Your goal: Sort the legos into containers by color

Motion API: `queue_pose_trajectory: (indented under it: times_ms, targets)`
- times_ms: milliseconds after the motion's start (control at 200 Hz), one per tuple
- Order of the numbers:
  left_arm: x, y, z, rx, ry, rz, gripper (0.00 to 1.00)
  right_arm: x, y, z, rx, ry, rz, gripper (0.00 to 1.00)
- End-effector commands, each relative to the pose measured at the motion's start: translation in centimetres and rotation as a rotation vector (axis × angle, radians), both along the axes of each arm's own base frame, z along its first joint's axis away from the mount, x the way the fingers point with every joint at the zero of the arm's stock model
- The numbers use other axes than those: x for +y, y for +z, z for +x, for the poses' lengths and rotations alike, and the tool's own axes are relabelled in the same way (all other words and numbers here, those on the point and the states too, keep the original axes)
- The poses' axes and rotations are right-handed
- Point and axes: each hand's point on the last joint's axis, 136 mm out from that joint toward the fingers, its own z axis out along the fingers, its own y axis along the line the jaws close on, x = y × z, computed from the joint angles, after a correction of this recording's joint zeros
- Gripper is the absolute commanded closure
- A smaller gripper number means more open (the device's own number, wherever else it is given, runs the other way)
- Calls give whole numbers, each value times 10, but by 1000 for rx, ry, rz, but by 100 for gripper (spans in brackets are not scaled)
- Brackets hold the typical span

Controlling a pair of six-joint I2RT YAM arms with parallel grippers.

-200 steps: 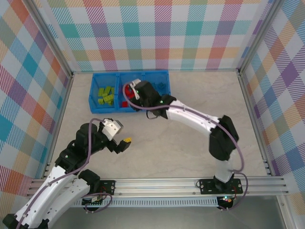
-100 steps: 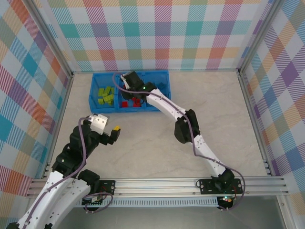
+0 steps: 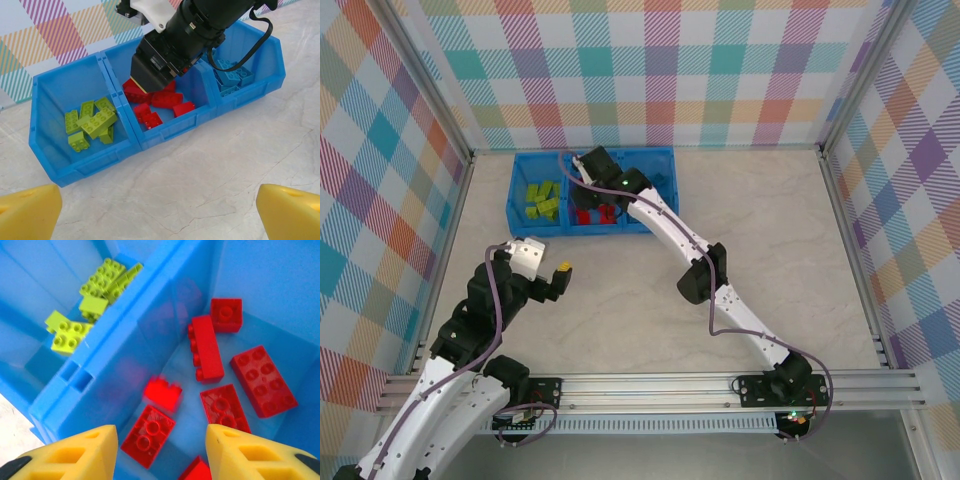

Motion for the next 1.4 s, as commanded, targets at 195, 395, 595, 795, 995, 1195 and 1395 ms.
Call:
queue_pose_trajectory:
  times_ms: [195,395,595,795,995,1195,1395]
  targets:
    - [-13,-12,3,75,-51,-35,0,-33,37,-30,14,52,-118,34]
    - [-39,-6,5,276,-69,-217,0,-54,59,-47,-30,132,-234,28]
    - [-28,-11,14,256,55,-318,0,-84,79,-64,-30,199,-332,21]
    - [-6,-29,21,202,187,-328,0,-118,110,-81,27,217,-333,20]
    - [8,-43,31,120,252,-270,0,-174,131,-102,-43,160,-332,0]
    - [31,-50,44,-1,353,-172,0,-266,119,-127,-141,-95,-160,0]
    - [45,-69,57,-59,425,-59,0,-346,63,-139,-181,-388,-25,0]
